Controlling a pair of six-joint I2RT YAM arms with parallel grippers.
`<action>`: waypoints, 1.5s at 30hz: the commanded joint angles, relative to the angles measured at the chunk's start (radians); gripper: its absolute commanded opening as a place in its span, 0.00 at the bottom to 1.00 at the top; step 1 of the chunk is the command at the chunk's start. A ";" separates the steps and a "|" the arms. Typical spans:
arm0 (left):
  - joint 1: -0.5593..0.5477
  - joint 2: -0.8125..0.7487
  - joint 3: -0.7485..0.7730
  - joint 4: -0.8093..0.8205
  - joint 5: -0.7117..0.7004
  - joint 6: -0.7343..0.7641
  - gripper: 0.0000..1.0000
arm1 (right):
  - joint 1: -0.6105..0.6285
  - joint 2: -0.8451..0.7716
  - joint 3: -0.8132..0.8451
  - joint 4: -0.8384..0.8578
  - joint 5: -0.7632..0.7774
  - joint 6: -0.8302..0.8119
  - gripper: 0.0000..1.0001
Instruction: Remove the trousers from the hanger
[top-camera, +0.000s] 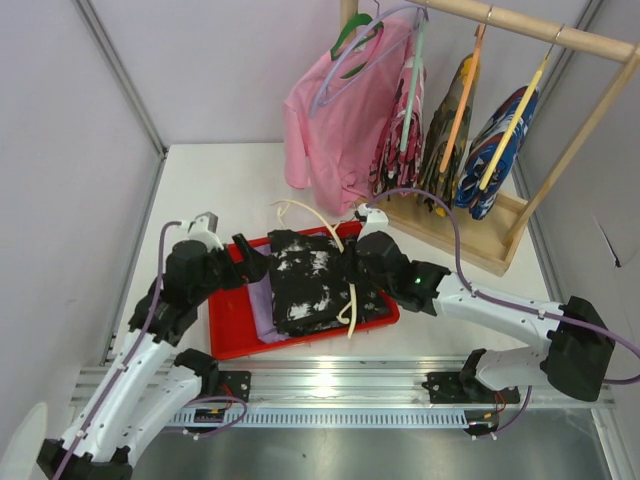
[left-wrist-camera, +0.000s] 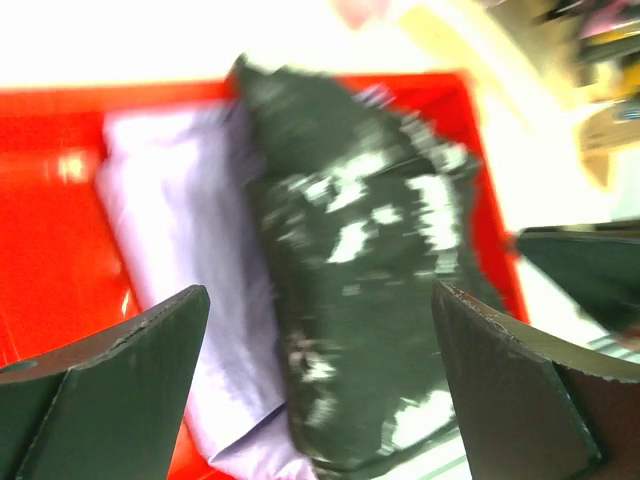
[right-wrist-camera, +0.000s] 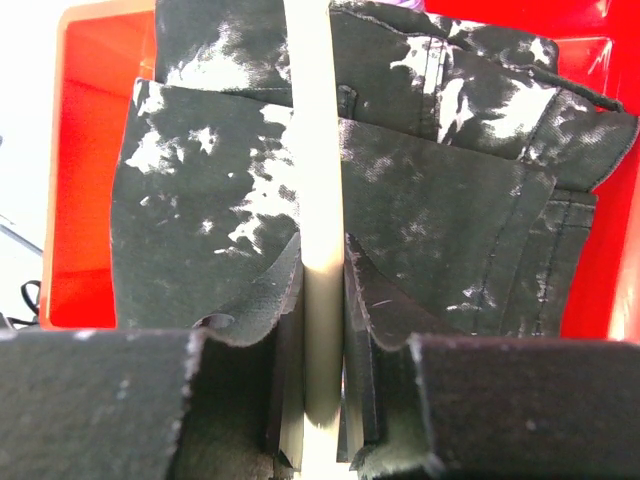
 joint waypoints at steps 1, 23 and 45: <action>-0.023 -0.011 0.133 -0.043 0.043 0.101 0.97 | 0.010 0.005 0.073 0.125 0.091 -0.015 0.00; -0.751 0.118 0.115 -0.003 -0.463 0.247 0.90 | 0.025 0.018 0.182 0.217 0.039 -0.009 0.00; -0.990 0.450 -0.005 0.238 -1.058 -0.083 0.87 | 0.028 0.013 0.099 0.323 -0.034 0.112 0.00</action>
